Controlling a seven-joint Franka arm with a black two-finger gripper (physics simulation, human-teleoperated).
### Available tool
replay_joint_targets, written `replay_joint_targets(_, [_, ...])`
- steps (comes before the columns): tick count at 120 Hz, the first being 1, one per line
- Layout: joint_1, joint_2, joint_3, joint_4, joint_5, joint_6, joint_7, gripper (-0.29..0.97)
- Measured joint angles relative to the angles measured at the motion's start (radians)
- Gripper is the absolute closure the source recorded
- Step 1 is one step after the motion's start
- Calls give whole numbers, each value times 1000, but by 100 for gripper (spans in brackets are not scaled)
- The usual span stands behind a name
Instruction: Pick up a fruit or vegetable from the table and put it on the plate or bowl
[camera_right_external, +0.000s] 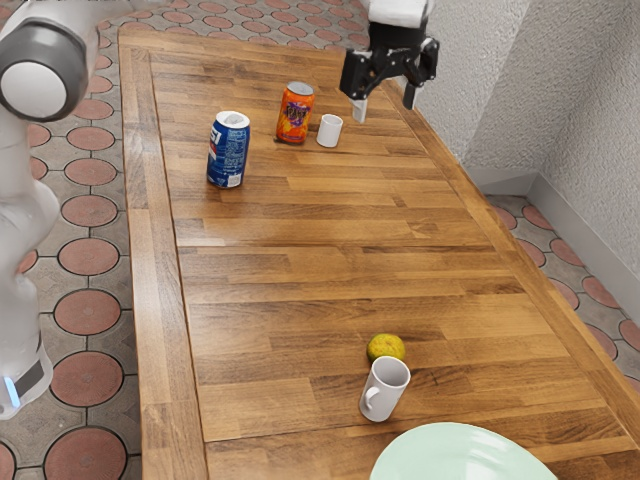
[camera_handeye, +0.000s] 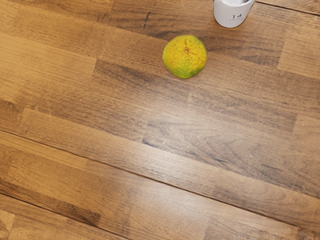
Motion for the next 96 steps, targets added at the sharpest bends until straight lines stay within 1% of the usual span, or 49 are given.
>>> replay_joint_targets(6, [-37, 3, -11, 1, 26, -9, 28, 0])
replay_joint_targets(11, [-55, 6, -12, 1, 26, -14, 50, 0])
replay_joint_targets(16, [-54, 3, -16, 1, 26, -20, 70, 0])
replay_joint_targets(28, [0, -5, -28, 1, 2, -27, 106, 0])
replay_joint_targets(43, [79, 9, -31, 4, -27, 11, 136, 0])
replay_joint_targets(53, [102, 25, -27, 1, -33, 30, 152, 0])
replay_joint_targets(63, [100, 48, -26, -11, -38, 43, 164, 0])
replay_joint_targets(73, [76, 57, -33, -78, -42, 55, 169, 0])
replay_joint_targets(84, [-17, 41, -31, -205, -41, 94, 170, 0])
replay_joint_targets(88, [-57, -4, -32, -278, -34, 119, 169, 0])
replay_joint_targets(96, [-120, -143, -56, -469, 8, 188, 161, 0])
